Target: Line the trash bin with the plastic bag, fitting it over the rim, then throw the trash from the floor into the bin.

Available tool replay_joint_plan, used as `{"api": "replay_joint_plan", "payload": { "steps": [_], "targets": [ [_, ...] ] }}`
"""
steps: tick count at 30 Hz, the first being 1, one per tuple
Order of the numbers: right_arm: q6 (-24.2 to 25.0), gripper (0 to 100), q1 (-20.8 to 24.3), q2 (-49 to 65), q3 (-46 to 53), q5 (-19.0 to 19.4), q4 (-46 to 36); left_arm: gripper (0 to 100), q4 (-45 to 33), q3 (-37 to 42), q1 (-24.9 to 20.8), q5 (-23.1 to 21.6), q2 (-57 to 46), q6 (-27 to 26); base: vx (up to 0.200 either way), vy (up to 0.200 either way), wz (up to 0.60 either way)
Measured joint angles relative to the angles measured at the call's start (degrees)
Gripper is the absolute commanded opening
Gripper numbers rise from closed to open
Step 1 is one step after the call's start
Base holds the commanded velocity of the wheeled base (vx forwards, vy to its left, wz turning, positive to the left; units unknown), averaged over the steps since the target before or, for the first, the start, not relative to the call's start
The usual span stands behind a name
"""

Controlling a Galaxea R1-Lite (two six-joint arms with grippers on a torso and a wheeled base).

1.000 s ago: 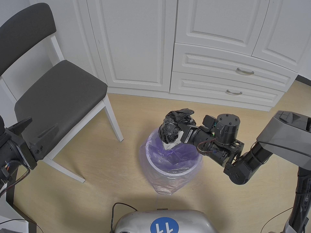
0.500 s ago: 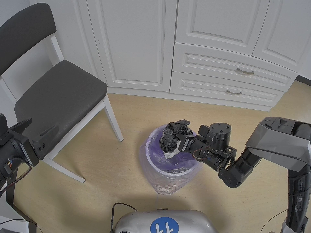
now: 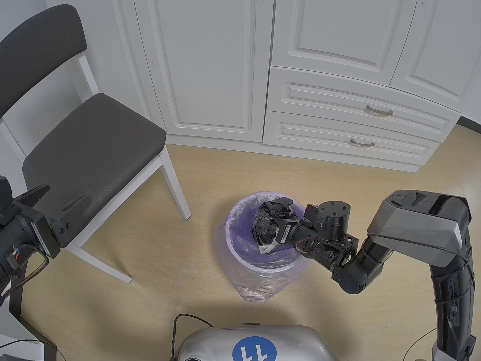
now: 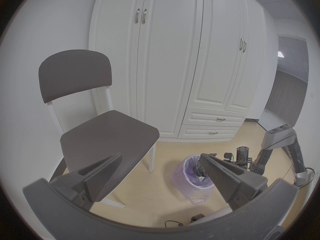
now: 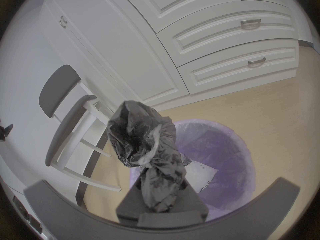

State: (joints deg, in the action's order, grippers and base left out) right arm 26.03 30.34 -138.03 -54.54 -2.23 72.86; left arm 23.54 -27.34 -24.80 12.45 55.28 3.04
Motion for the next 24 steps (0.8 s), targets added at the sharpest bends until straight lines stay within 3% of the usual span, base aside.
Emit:
{"api": "replay_joint_plan", "payload": {
  "steps": [10,17,24],
  "targets": [
    [-3.3,0,-0.9,-3.9,-0.7,-0.2,0.9,100,0.0,0.1,0.0,0.0,0.0,-0.1,0.000,0.000,0.00],
    [-2.4,0,1.4,-7.1,-2.5,-0.5,9.0,100,0.0,0.2,-0.1,0.0,0.0,-0.1,0.000,0.000,0.00],
    [2.0,0,4.6,-10.3,-4.7,-0.7,16.0,100,0.0,0.3,-0.2,0.0,0.0,-0.1,0.000,0.000,0.00]
  ]
}}
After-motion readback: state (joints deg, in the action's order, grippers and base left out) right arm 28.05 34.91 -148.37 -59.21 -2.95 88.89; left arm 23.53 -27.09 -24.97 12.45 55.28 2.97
